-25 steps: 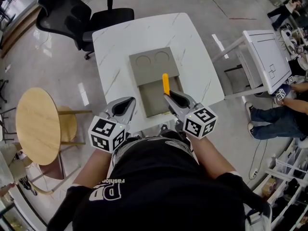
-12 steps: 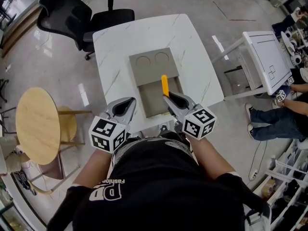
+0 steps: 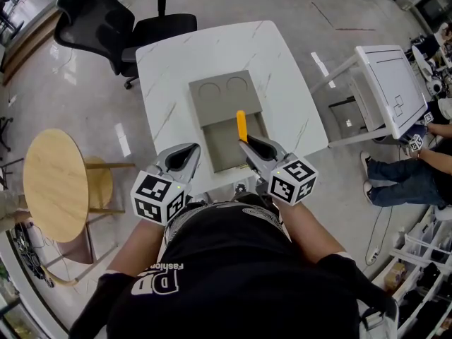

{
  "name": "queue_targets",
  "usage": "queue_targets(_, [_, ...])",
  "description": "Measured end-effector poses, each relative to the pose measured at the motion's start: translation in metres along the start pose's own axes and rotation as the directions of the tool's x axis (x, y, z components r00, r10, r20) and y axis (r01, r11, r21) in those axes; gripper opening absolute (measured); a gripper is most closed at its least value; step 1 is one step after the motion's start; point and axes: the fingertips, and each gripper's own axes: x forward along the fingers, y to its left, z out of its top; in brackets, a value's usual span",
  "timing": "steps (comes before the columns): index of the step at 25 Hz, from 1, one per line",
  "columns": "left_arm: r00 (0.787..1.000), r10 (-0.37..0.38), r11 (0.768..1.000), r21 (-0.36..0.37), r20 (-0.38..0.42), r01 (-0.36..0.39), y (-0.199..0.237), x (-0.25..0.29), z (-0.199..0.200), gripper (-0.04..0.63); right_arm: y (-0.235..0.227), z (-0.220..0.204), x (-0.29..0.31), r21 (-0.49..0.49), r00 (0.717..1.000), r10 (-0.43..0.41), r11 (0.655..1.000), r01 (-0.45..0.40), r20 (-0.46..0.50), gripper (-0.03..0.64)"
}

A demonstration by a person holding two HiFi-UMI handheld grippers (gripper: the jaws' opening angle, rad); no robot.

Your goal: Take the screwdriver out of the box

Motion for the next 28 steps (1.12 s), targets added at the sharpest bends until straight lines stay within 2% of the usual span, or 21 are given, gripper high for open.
queue_targets(28, [1.0, 0.003, 1.0, 0.006, -0.004, -0.002, -0.001, 0.0036, 0.0014, 0.058, -0.0019, -0.0002, 0.0018, -0.003, 1.0, 0.011, 1.0, -0.011, -0.014, 0.071])
